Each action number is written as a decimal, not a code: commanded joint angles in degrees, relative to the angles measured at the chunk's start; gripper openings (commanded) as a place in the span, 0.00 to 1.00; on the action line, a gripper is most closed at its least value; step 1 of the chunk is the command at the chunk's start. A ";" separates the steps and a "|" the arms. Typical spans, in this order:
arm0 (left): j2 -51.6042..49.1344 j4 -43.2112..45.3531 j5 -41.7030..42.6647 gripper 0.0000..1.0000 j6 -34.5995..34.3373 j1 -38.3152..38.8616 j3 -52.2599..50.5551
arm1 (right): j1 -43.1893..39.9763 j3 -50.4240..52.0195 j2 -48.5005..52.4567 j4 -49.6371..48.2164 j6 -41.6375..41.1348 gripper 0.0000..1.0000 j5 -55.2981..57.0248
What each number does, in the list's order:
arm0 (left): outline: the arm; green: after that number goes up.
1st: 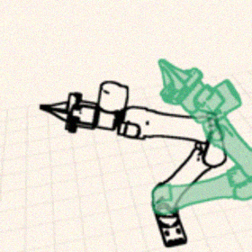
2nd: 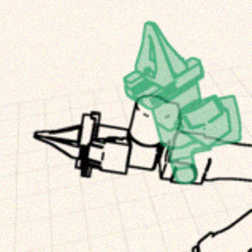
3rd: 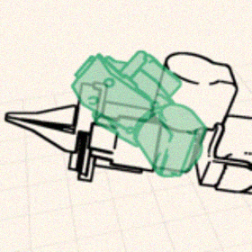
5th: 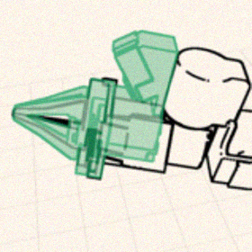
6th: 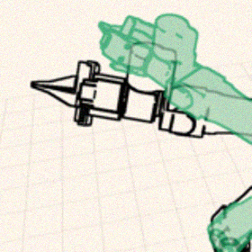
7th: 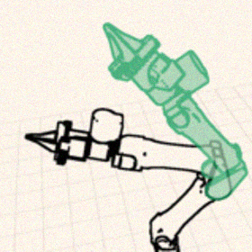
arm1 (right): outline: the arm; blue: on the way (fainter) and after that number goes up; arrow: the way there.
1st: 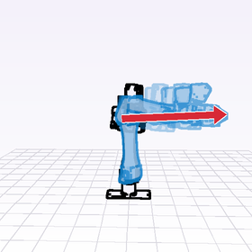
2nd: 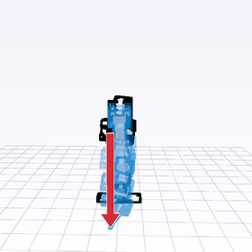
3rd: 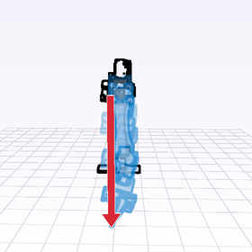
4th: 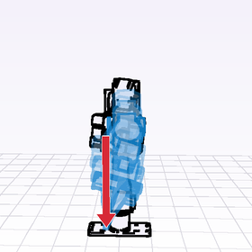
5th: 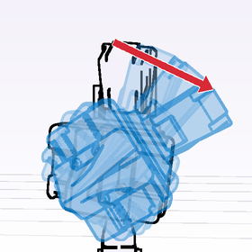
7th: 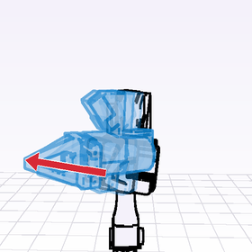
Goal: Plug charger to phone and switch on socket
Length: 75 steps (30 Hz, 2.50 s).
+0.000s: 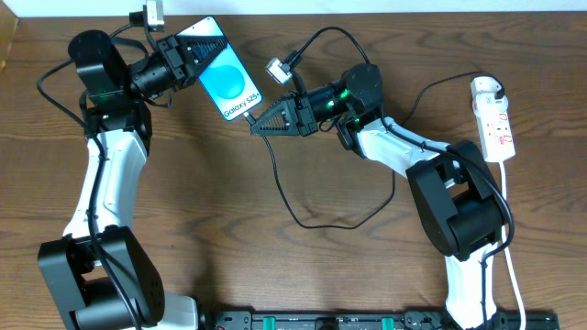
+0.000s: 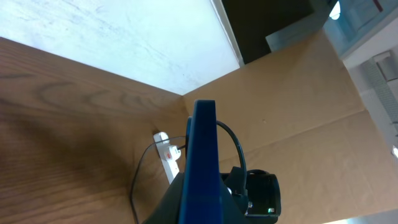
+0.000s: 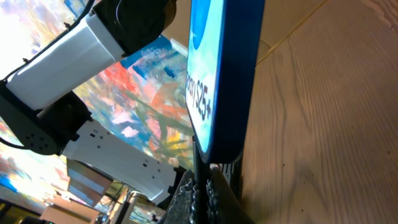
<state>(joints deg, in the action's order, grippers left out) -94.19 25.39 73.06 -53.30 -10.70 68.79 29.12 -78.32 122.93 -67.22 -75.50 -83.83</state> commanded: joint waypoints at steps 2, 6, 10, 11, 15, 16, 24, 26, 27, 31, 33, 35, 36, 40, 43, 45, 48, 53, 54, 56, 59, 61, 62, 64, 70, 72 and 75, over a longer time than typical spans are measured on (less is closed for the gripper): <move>0.59 0.42 1.51 0.08 1.64 0.24 -0.07 | 0.22 -0.42 -0.04 -0.33 -0.31 0.01 1.16; 0.59 0.42 1.97 0.07 1.62 0.31 -0.07 | 0.22 -0.42 -0.04 -0.33 -0.31 0.01 1.18; 0.59 0.39 2.82 0.07 1.60 0.31 -0.07 | 0.22 -0.42 -0.04 -0.33 -0.31 0.01 1.55; 0.59 0.39 2.82 0.07 1.57 0.31 -0.07 | 0.22 -0.42 -0.04 -0.33 -0.31 0.01 1.86; 0.59 0.39 2.80 0.08 1.57 0.31 -0.07 | 0.24 -0.42 -0.04 -0.33 -0.31 0.01 3.17; 0.59 0.39 2.80 0.07 1.57 0.31 -0.07 | 0.24 -0.42 -0.04 -0.33 -0.31 0.01 3.45; 0.59 0.42 2.73 0.08 1.57 0.57 -0.07 | 0.37 -0.42 -0.04 -0.28 -0.31 0.01 6.40; 0.59 0.39 2.40 0.08 1.60 0.92 -0.07 | 0.68 -0.42 -0.04 -0.28 -0.31 0.01 7.48; 0.59 0.42 2.19 0.07 1.60 1.07 -0.07 | 0.90 -0.42 -0.04 -0.28 -0.31 0.01 8.17; 0.59 0.39 0.90 0.07 1.57 1.68 -0.07 | 1.55 -0.42 -0.04 0.74 -0.31 0.01 11.65; 0.59 0.39 0.33 0.07 0.70 1.68 -0.07 | 1.86 -0.42 -0.02 1.07 -0.31 0.01 13.57; 0.59 0.42 0.13 0.08 0.70 1.68 -0.07 | 2.12 -0.42 -0.04 1.07 -0.31 0.01 14.88; 0.59 0.42 0.13 0.07 0.72 1.68 -0.07 | 2.19 -0.42 -0.02 1.07 -0.31 0.01 15.39; 0.59 0.44 -1.29 0.07 0.72 1.68 -0.07 | 2.21 -0.42 -0.04 1.07 -0.31 0.01 15.85; 0.59 0.42 -3.13 0.07 0.09 1.68 -0.07 | 2.21 -0.42 -0.02 1.07 -0.31 0.01 15.89; 0.59 0.44 -3.82 0.07 -0.74 1.68 -0.07 | 2.21 -0.42 -0.02 1.07 -0.31 0.01 16.22; 0.59 0.44 -4.17 0.07 -0.76 1.68 -0.07 | 2.21 -0.42 -0.02 1.07 -0.31 0.01 16.74; 0.59 0.44 -4.11 0.07 -0.76 1.68 -0.07 | 2.21 -0.42 -0.02 1.29 -0.31 0.01 19.04; 0.59 0.44 -4.11 0.07 -0.76 1.68 -0.07 | 2.21 -0.42 -0.02 1.29 -0.31 0.01 19.23; 0.59 0.44 -4.11 0.07 -0.74 1.68 -0.07 | 2.21 -0.42 -0.02 1.42 -0.31 0.01 19.32; 0.59 0.44 -4.13 0.07 -0.74 1.68 -0.07 | 2.21 -0.42 -0.02 3.21 -0.31 0.01 20.61; 0.59 0.44 -4.13 0.08 -0.74 1.68 -0.07 | 2.21 -0.42 -0.02 4.11 -0.31 0.01 21.35; 0.59 0.44 -4.13 0.07 -0.74 1.68 -0.07 | 2.21 -0.42 -0.02 4.28 -0.33 0.01 21.88; 0.59 0.44 -4.13 0.07 -0.74 1.68 -0.07 | 2.21 -0.42 -0.02 4.26 -0.33 0.01 22.36; 0.59 0.44 -4.13 0.07 -0.70 1.66 -0.07 | 1.97 -0.42 -0.04 4.26 -0.33 0.01 22.84; 0.59 0.46 -4.44 0.08 -0.68 1.49 -0.07 | 1.92 -0.42 -0.02 4.28 -0.33 0.01 22.53; 0.59 0.48 -6.08 0.08 -0.76 0.50 -0.07 | 1.95 -0.42 -0.02 4.31 -0.33 0.01 20.74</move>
<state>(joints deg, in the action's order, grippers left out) -94.19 25.67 65.30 -53.98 -9.72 68.77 31.42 -77.93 122.96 -62.78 -75.53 -66.13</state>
